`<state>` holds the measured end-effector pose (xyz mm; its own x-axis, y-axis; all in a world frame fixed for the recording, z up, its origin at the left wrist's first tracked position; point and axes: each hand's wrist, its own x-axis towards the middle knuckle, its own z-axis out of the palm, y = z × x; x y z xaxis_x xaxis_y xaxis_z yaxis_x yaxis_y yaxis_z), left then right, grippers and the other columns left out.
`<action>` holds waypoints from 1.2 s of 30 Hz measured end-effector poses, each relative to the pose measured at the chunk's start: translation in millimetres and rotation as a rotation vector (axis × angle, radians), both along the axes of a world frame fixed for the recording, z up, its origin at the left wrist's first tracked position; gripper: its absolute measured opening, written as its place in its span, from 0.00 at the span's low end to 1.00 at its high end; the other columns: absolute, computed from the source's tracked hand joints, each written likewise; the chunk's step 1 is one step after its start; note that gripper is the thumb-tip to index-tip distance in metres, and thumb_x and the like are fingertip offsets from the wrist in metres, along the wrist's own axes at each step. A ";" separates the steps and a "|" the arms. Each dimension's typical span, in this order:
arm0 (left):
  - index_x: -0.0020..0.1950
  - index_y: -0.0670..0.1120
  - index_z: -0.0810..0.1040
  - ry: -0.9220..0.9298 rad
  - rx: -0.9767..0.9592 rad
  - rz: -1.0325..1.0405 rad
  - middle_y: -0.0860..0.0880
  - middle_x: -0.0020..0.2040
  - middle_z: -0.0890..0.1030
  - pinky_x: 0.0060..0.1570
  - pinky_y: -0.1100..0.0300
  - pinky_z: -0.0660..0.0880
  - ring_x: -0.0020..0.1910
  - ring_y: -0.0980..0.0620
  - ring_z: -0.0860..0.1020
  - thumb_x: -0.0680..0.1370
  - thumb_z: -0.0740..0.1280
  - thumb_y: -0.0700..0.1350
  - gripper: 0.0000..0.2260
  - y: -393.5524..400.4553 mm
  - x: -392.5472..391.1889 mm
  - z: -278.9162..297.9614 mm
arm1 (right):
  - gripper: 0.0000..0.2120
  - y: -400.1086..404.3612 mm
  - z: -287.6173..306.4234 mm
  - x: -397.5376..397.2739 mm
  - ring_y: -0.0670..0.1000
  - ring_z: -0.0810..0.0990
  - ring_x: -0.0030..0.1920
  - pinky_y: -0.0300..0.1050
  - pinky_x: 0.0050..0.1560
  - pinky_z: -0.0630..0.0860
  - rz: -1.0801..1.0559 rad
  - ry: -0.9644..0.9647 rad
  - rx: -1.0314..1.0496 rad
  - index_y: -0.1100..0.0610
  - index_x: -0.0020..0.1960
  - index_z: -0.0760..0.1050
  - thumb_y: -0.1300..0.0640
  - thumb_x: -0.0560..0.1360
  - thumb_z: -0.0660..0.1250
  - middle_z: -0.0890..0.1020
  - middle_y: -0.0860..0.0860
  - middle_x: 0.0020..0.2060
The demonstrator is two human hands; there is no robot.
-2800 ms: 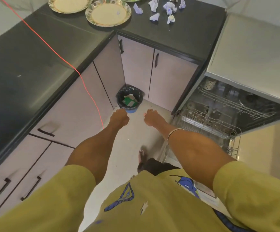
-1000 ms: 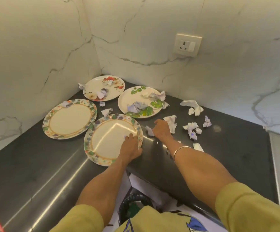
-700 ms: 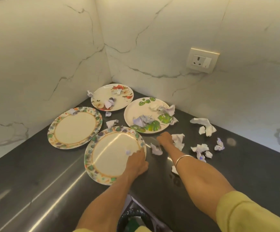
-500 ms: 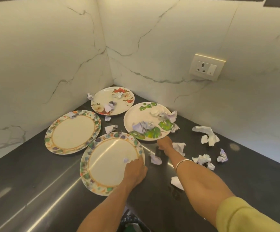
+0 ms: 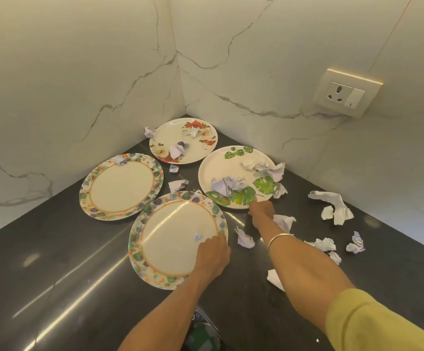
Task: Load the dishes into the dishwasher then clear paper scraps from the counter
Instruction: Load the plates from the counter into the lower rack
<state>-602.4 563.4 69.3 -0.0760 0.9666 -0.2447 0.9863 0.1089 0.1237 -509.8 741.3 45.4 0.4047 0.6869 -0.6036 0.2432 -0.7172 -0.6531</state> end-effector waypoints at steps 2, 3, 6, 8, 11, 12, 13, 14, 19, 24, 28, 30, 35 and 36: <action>0.51 0.43 0.82 0.094 -0.006 -0.085 0.45 0.46 0.81 0.38 0.57 0.78 0.43 0.47 0.81 0.77 0.69 0.48 0.09 -2.1 0.3 -6.6 | 0.22 -4.5 10.5 1.9 0.60 0.82 0.52 0.55 0.52 0.81 -0.040 0.149 0.023 0.65 0.64 0.73 0.55 0.74 0.69 0.82 0.58 0.52; 0.59 0.41 0.79 0.122 -0.009 -0.087 0.43 0.54 0.79 0.46 0.54 0.78 0.50 0.45 0.80 0.82 0.62 0.46 0.12 -3.9 0.6 -9.7 | 0.22 -4.2 15.4 1.7 0.59 0.81 0.52 0.53 0.49 0.82 -0.089 0.232 0.050 0.65 0.66 0.71 0.57 0.75 0.68 0.80 0.57 0.52; 0.68 0.39 0.71 0.151 -0.012 -0.039 0.42 0.61 0.76 0.55 0.54 0.75 0.59 0.43 0.77 0.84 0.58 0.44 0.15 -5.0 5.3 -9.3 | 0.23 -4.7 30.7 8.9 0.58 0.78 0.57 0.43 0.32 0.80 -0.213 0.426 0.092 0.63 0.69 0.63 0.62 0.77 0.67 0.75 0.59 0.63; 0.70 0.39 0.69 0.162 -0.024 -0.002 0.42 0.62 0.76 0.56 0.55 0.75 0.59 0.44 0.77 0.83 0.60 0.43 0.16 -4.9 10.8 -5.3 | 0.20 -5.5 41.2 15.5 0.59 0.78 0.57 0.47 0.35 0.80 -0.229 0.477 0.122 0.61 0.67 0.62 0.63 0.78 0.65 0.73 0.61 0.65; 0.63 0.40 0.77 0.197 -0.018 -0.004 0.43 0.52 0.81 0.46 0.58 0.78 0.49 0.47 0.81 0.75 0.72 0.48 0.20 -4.4 10.0 3.2 | 0.25 -7.0 53.6 25.7 0.58 0.78 0.53 0.49 0.39 0.80 -0.279 0.486 0.149 0.60 0.71 0.59 0.64 0.78 0.65 0.73 0.61 0.64; 0.58 0.42 0.81 0.239 -0.032 -0.001 0.44 0.47 0.82 0.44 0.57 0.78 0.44 0.48 0.82 0.69 0.77 0.50 0.22 -2.8 9.3 8.7 | 0.26 -8.9 59.2 28.3 0.57 0.78 0.52 0.48 0.39 0.81 -0.227 0.464 0.159 0.60 0.71 0.58 0.64 0.77 0.66 0.74 0.61 0.63; 0.58 0.42 0.81 0.293 -0.029 0.007 0.44 0.48 0.82 0.47 0.54 0.79 0.45 0.47 0.82 0.69 0.76 0.51 0.22 -1.8 8.7 14.1 | 0.28 -9.5 64.4 29.1 0.56 0.79 0.53 0.46 0.39 0.81 -0.192 0.427 0.163 0.59 0.71 0.58 0.65 0.76 0.68 0.74 0.59 0.63; 0.63 0.41 0.78 0.298 -0.021 0.014 0.43 0.53 0.81 0.54 0.51 0.77 0.51 0.45 0.81 0.75 0.71 0.49 0.20 0.5 7.8 20.2 | 0.31 -9.7 68.4 31.9 0.56 0.79 0.54 0.46 0.42 0.82 -0.190 0.386 0.169 0.58 0.70 0.58 0.65 0.74 0.71 0.75 0.58 0.62; 0.70 0.43 0.70 0.294 0.134 0.067 0.45 0.65 0.76 0.65 0.46 0.69 0.64 0.44 0.75 0.83 0.61 0.46 0.17 23.3 -2.2 49.1 | 0.29 -11.8 96.7 31.8 0.57 0.80 0.54 0.43 0.29 0.78 -0.149 0.366 0.250 0.56 0.72 0.58 0.65 0.76 0.69 0.76 0.58 0.58; 0.69 0.42 0.70 0.146 0.248 0.157 0.43 0.62 0.78 0.55 0.55 0.75 0.58 0.45 0.79 0.82 0.63 0.44 0.16 33.9 -14.1 89.1 | 0.33 -15.8 122.4 29.5 0.60 0.78 0.60 0.52 0.55 0.80 -0.104 0.193 0.338 0.58 0.77 0.48 0.64 0.79 0.64 0.74 0.59 0.64; 0.68 0.41 0.69 0.171 0.296 0.161 0.44 0.61 0.77 0.52 0.57 0.77 0.56 0.46 0.80 0.80 0.66 0.46 0.18 42.0 -24.6 116.9 | 0.21 -23.2 142.3 27.5 0.57 0.78 0.55 0.47 0.51 0.77 -0.055 -0.006 0.497 0.58 0.67 0.57 0.64 0.79 0.62 0.76 0.56 0.56; 0.68 0.41 0.69 0.201 0.348 0.172 0.44 0.60 0.78 0.50 0.58 0.77 0.55 0.47 0.80 0.81 0.64 0.46 0.17 45.6 -31.1 129.3 | 0.17 -29.6 155.9 27.5 0.60 0.80 0.54 0.47 0.45 0.73 -0.023 -0.075 0.552 0.59 0.65 0.60 0.64 0.80 0.61 0.78 0.59 0.55; 0.65 0.39 0.70 0.161 0.514 0.227 0.43 0.57 0.79 0.45 0.56 0.78 0.50 0.45 0.82 0.79 0.65 0.42 0.16 48.6 -47.1 154.2 | 0.13 -39.1 181.6 26.8 0.61 0.79 0.58 0.48 0.50 0.74 0.164 -0.268 0.579 0.64 0.64 0.71 0.60 0.81 0.61 0.79 0.61 0.59; 0.65 0.39 0.70 0.135 0.545 0.236 0.43 0.57 0.79 0.44 0.55 0.78 0.50 0.45 0.82 0.79 0.64 0.42 0.15 49.2 -49.7 158.7 | 0.13 -42.8 186.7 26.4 0.61 0.79 0.58 0.48 0.50 0.75 0.191 -0.300 0.597 0.64 0.64 0.72 0.59 0.81 0.61 0.79 0.60 0.59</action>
